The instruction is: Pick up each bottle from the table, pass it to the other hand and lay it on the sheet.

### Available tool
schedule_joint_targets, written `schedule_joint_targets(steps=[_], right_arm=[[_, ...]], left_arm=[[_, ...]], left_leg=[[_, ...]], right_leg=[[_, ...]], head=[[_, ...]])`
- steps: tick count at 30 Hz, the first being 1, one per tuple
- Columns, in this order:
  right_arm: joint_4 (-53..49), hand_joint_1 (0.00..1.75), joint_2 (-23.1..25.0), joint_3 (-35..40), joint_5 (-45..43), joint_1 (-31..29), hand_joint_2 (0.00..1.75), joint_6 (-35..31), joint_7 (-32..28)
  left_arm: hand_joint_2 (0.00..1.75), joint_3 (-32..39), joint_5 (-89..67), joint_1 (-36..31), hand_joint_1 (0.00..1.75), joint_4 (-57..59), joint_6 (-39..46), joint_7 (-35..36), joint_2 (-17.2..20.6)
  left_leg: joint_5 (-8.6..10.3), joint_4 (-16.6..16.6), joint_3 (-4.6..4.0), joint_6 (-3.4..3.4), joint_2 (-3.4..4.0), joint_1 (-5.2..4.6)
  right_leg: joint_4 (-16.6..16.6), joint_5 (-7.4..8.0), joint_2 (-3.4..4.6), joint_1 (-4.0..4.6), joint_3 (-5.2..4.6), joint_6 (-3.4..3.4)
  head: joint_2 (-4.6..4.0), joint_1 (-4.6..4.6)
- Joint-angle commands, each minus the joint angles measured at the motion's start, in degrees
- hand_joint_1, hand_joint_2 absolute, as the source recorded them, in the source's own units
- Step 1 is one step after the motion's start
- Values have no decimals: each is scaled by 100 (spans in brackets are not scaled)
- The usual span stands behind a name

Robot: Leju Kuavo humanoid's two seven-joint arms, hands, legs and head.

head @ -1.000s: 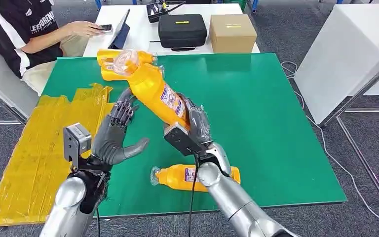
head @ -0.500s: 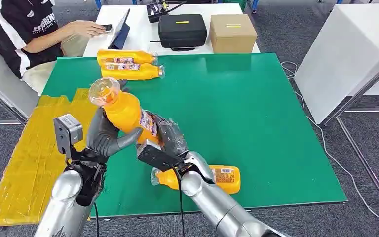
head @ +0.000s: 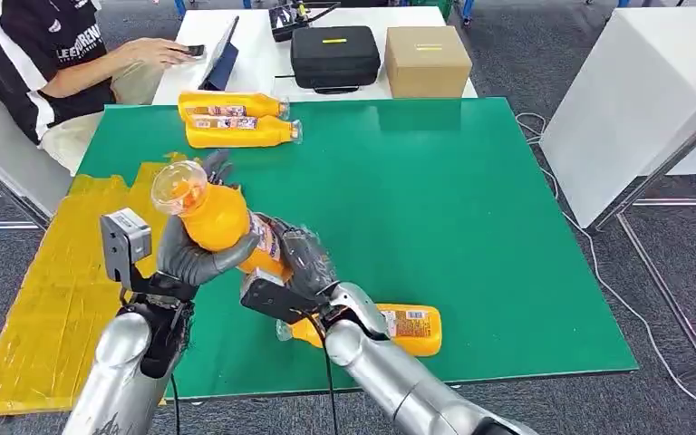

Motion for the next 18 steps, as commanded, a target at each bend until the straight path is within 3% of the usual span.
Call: schedule_joint_targets(steps=[1, 14, 18], right_arm=[[399, 175, -85, 529, -22, -162, 175, 12, 82], [398, 175, -98, 530, -24, -165, 175, 15, 83], [387, 175, -124, 519, -68, -168, 175, -67, 128]], left_arm=[[175, -254, 53, -244, 168, 451, 8, -67, 18], [175, -264, 53, -234, 168, 441, 7, -67, 16], [175, -307, 82, -211, 175, 332, 6, -93, 42]], left_leg=[[-6, -7, 21, -16, 1, 6], [-2, -3, 8, -9, -2, 4], [-6, -6, 21, -16, -1, 6]], right_leg=[[-13, -4, -6, 5, 25, -3], [-7, -2, -6, 3, 11, -2], [-13, -5, -9, 5, 25, -3]], head=[[0, -2], [0, 0], [0, 0]])
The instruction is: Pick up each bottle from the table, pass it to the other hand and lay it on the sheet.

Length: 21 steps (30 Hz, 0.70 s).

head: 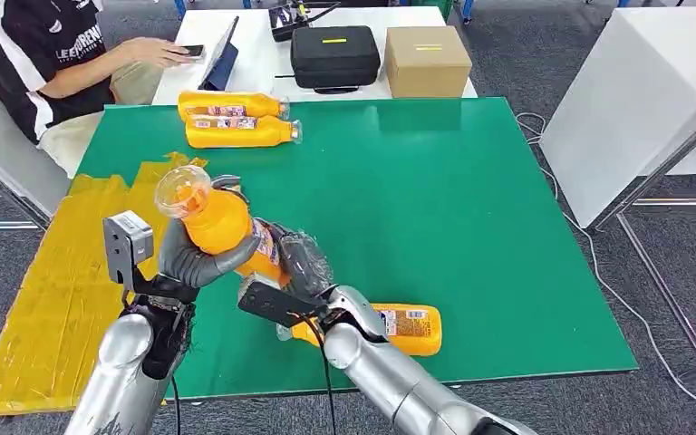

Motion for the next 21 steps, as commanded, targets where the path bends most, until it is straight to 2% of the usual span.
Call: schedule_joint_targets(steps=[1, 10, 11, 12, 19, 20, 21], right_arm=[[275, 175, -141, 399, -36, -156, 175, -69, 47], [-230, 175, -288, 258, -220, 25, 175, 62, 130], [-358, 82, -314, 211, -248, 63, 175, 71, 155], [-498, 0, -346, 161, -274, 100, 175, 68, 180], [-1752, 0, -823, -235, 233, 350, 175, 26, 603], [-1949, 0, -910, -277, 343, 408, 0, 51, 649], [-2196, 0, -1066, -346, 523, 464, 0, 87, 725]], left_arm=[[175, -320, 66, -222, 175, 180, -26, -11, 50], [175, -233, 267, -194, 175, 87, 37, -24, 74], [175, -207, 283, -197, 175, 78, 55, -24, 84], [175, -160, 288, -195, 175, 58, 86, -33, 101], [175, 641, -1011, -250, 175, -175, 1187, -273, 293], [175, 754, -1274, -236, 175, -195, 1380, -311, 313], [175, 939, -1823, -210, 175, -211, 1732, -366, 396]], left_leg=[[-3, -4, 13, -11, -3, 3], [-3, -3, 11, -12, -6, 5], [-6, -5, 21, -18, -6, 7], [-3, -3, 11, -12, -7, 5], [-6, -1, 13, -18, -1, 6], [-4, -1, 8, -14, -1, 3], [-7, -2, 17, -20, 4, 4]], right_leg=[[-8, -4, -8, 3, 16, -2], [-9, -4, -12, 5, 17, -2], [-13, -7, -14, 6, 28, -2], [-9, -5, -13, 4, 17, -1], [-6, -6, -9, 5, 19, -3], [-4, -4, -7, 3, 13, -2], [-6, -6, -4, 4, 21, -3]], head=[[0, 0], [2, 0], [0, 0], [0, 0], [2, 0], [0, 0], [0, 0]])
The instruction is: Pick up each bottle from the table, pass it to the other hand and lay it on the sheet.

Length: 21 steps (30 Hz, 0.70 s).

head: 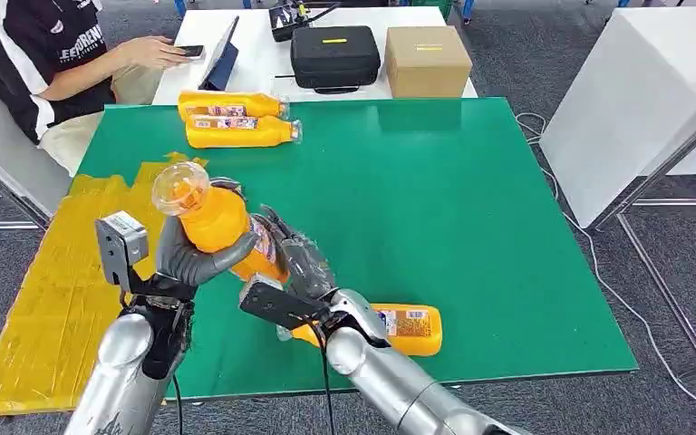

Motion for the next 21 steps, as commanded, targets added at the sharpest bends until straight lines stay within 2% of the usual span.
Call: schedule_joint_targets(steps=[1, 5, 7, 11, 12, 15, 19, 21], right_arm=[[-1696, 0, -972, -445, 750, 254, 0, 37, 424], [-2262, 0, -1399, -907, 1005, 594, 0, 53, 480], [-2423, 0, -1542, -1091, 1127, 856, 0, -97, 369], [-2577, 0, -1553, -1242, 1149, 974, 0, -213, 307], [-2551, 0, -1523, -1257, 1150, 950, 0, -198, 325], [-2398, 0, -1455, -1245, 1154, 883, 0, -151, 359], [-2371, 0, -1444, -1239, 1155, 871, 0, -151, 359], [-2343, 0, -1425, -1222, 1105, 847, 0, -120, 345]], left_arm=[[175, 1065, -2020, -160, 175, -113, 1435, -216, 439], [175, 1911, -2664, 224, 175, -116, 1822, -586, 643], [175, 1994, -3233, 320, 175, 49, 2086, -806, 683], [175, 1741, -4027, 157, 175, 487, 2228, -734, 812], [175, 1553, -4735, 14, 175, 740, 2431, -579, 879], [175, 1007, -5785, -414, 175, 1576, 2309, -408, 1007], [175, 988, -5833, -473, 175, 1711, 2379, -400, 965], [175, 736, -6152, -638, 175, 2101, 2071, -283, 1014]], left_leg=[[-3, -2, 9, -14, 3, 6], [-5, -7, 16, -13, 11, 2], [-4, -14, 26, -11, 5, 2], [-8, -15, 34, -18, -11, 5], [-5, -10, 23, -14, -13, 2], [-2, -9, 20, -19, -13, 3], [4, -6, 9, -12, -14, 0], [2, -8, 18, -16, -5, 6]], right_leg=[[-7, -2, -5, 6, 13, -3], [-8, -2, 5, 1, 16, -2], [-18, -2, -1, 2, 29, -1], [-24, -10, -20, 4, 43, -2], [-15, -10, -19, 1, 29, -2], [-13, -7, -19, 3, 28, -3], [-8, -4, -21, -1, 11, -4], [-15, -2, -13, 5, 23, -5]], head=[[0, 0], [0, 0], [0, 0], [0, 0], [2, 2], [0, 2], [0, 0], [0, 0]])
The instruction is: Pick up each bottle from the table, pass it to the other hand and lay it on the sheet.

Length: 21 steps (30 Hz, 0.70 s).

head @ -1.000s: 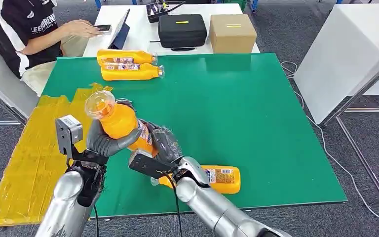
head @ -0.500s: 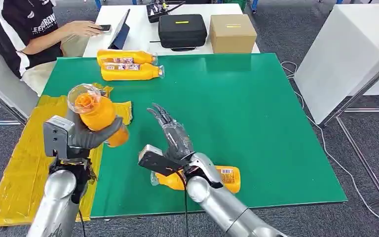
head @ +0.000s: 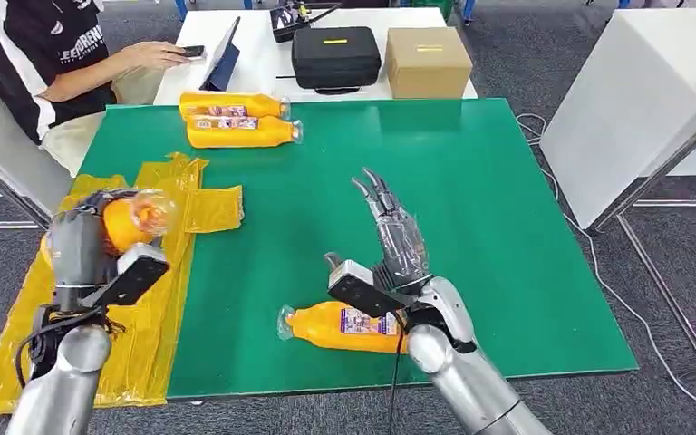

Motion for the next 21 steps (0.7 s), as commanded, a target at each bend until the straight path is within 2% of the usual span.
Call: schedule_joint_targets(steps=[1, 5, 6, 12, 13, 16, 17, 21], right_arm=[[77, 0, -88, -77, -103, -112, 0, 85, -18], [164, 0, -24, -48, -158, -154, 0, 131, -69], [207, 0, -11, -35, -179, -171, 175, 145, -89], [408, 0, 39, -6, -283, -268, 175, 171, -155], [428, 0, 46, -8, -303, -279, 175, 164, -157], [426, 0, 43, -29, -359, -201, 175, 136, -141], [417, 0, 37, -28, -359, -181, 175, 137, -141], [427, 0, 29, -38, -368, -50, 175, 145, -136]], left_arm=[[175, -784, -381, -842, 175, 1790, -572, 101, 206], [175, -1043, -486, -1193, 175, 2656, -556, 6, 77], [175, -1088, -423, -1209, 175, 2793, -565, -71, 38], [175, -1393, -514, -1380, 175, 3304, -562, -116, -148], [175, -1457, -522, -1453, 175, 3428, -614, -136, -195], [175, -1533, -416, -1764, 175, 4004, -778, -38, -486], [175, -1538, -410, -1801, 175, 4056, -763, -11, -525], [175, -1597, -223, -1938, 175, 4443, -748, -114, -569]], left_leg=[[-3, -10, 24, -23, 4, 6], [1, -12, 27, -21, -20, 4], [0, -6, 17, -14, -13, 3], [-4, -13, 35, -24, 2, 4], [-2, -6, 16, -14, 3, 2], [-4, -6, 29, -25, -7, 9], [1, -1, 9, -13, -17, 5], [-2, -5, 16, -14, -8, 5]], right_leg=[[-15, -2, -7, 6, 28, -3], [-15, -6, -34, 3, 35, -3], [-8, -3, -20, 2, 22, -1], [-19, -3, -13, 4, 42, -1], [-8, -1, -7, 1, 19, 1], [-17, -3, -22, 8, 40, -1], [-8, -2, -25, 5, 20, 1], [-12, -1, -14, 4, 24, 0]], head=[[0, -2], [-2, 0], [-2, -2], [-2, 0], [-2, -2], [0, 0], [-2, 0], [0, 0]])
